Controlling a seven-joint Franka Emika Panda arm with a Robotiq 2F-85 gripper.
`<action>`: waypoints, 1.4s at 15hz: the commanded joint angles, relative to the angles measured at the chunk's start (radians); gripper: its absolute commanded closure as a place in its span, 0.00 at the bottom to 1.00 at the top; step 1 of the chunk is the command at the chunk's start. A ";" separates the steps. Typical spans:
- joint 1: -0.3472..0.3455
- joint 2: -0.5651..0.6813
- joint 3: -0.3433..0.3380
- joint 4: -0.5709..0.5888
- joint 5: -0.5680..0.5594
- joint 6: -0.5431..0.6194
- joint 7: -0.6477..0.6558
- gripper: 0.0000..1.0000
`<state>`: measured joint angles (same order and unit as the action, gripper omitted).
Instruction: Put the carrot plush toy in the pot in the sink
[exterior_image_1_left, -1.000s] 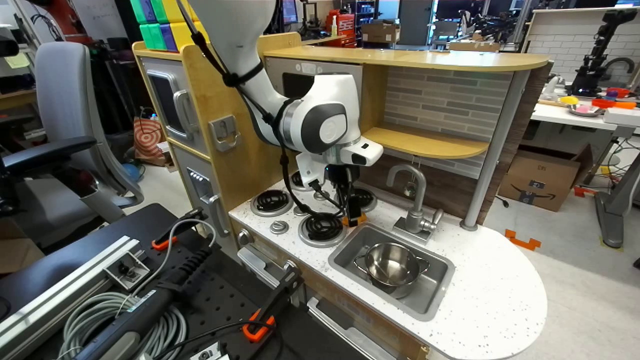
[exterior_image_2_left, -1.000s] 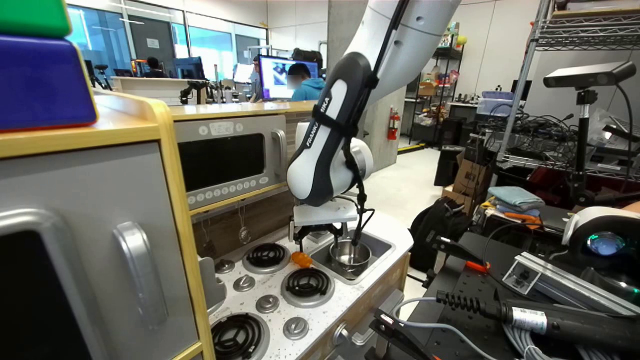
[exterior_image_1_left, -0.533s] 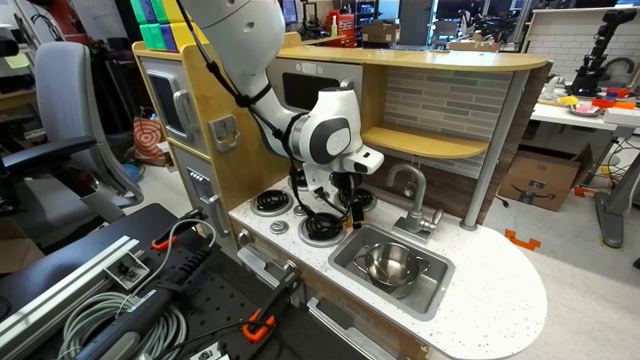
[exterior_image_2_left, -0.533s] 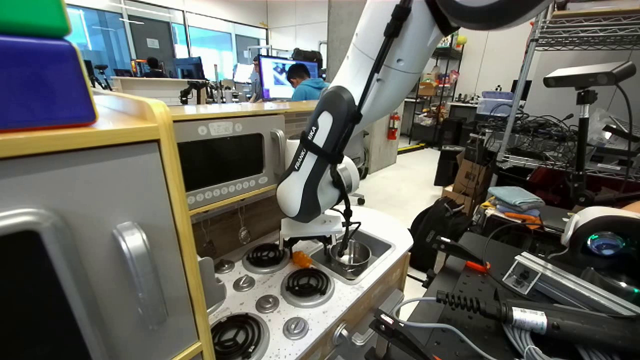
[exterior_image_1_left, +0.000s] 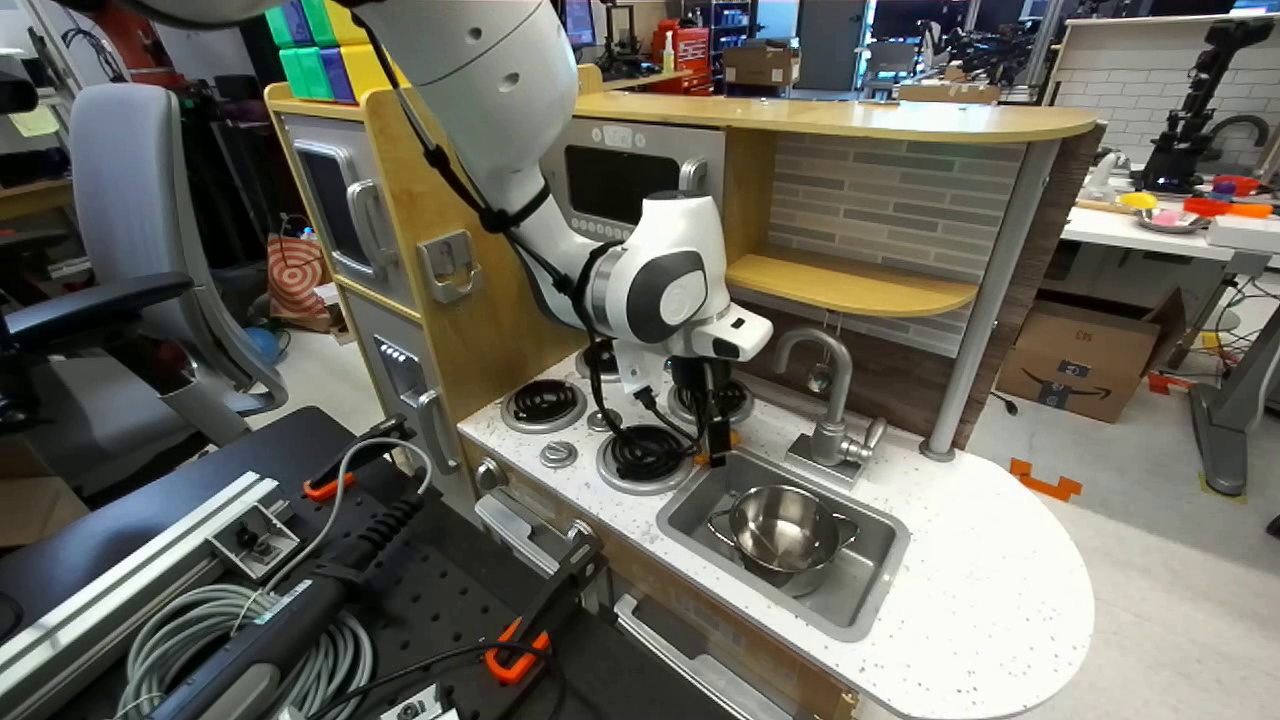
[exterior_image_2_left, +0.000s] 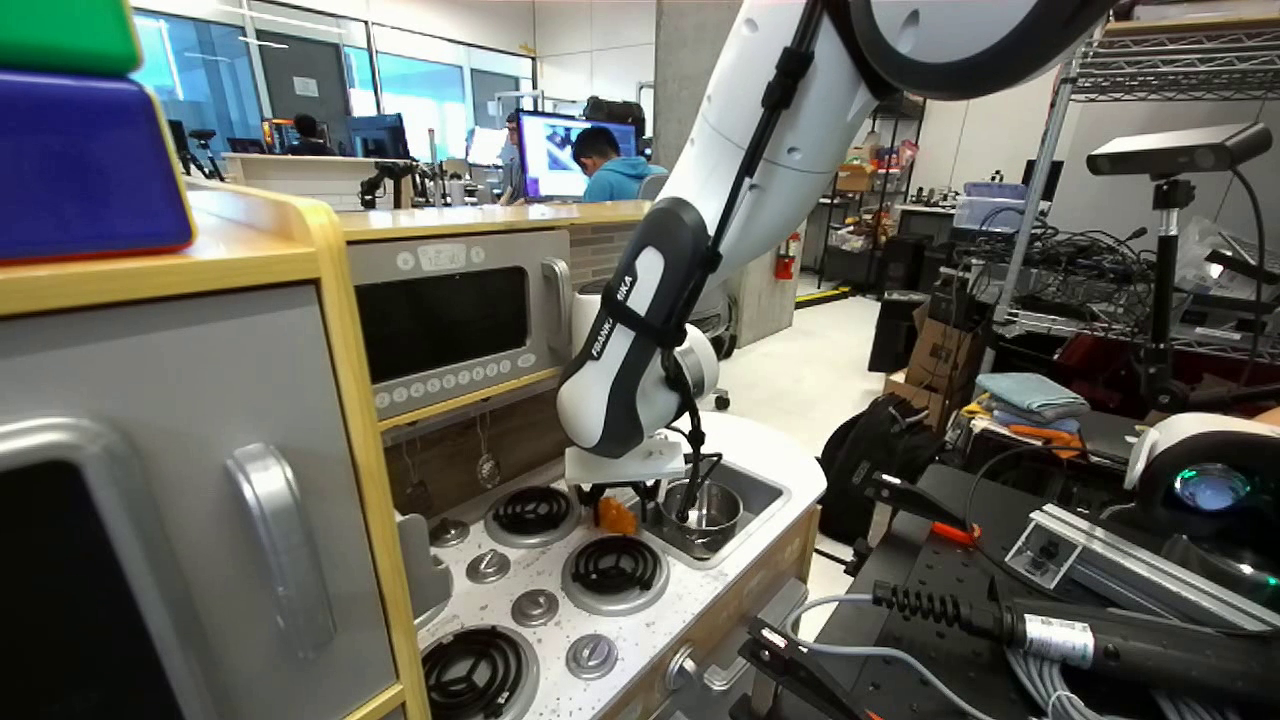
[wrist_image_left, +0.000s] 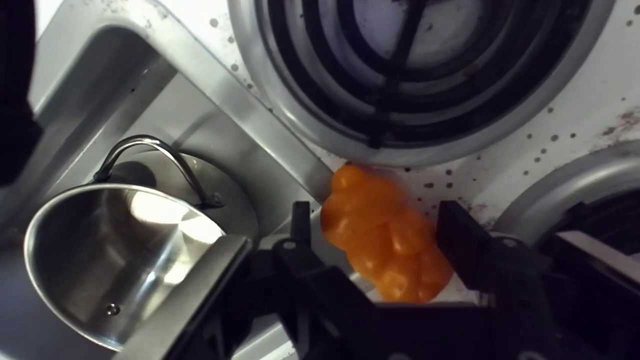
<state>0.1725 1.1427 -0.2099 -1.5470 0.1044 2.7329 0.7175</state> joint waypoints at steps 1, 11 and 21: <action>-0.003 0.024 0.007 0.058 0.015 -0.033 0.002 0.63; -0.097 -0.079 0.055 -0.010 0.044 -0.057 -0.051 0.85; -0.216 -0.055 0.033 0.066 0.090 -0.374 0.038 0.85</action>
<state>-0.0116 1.0769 -0.1841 -1.5268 0.1589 2.4406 0.7334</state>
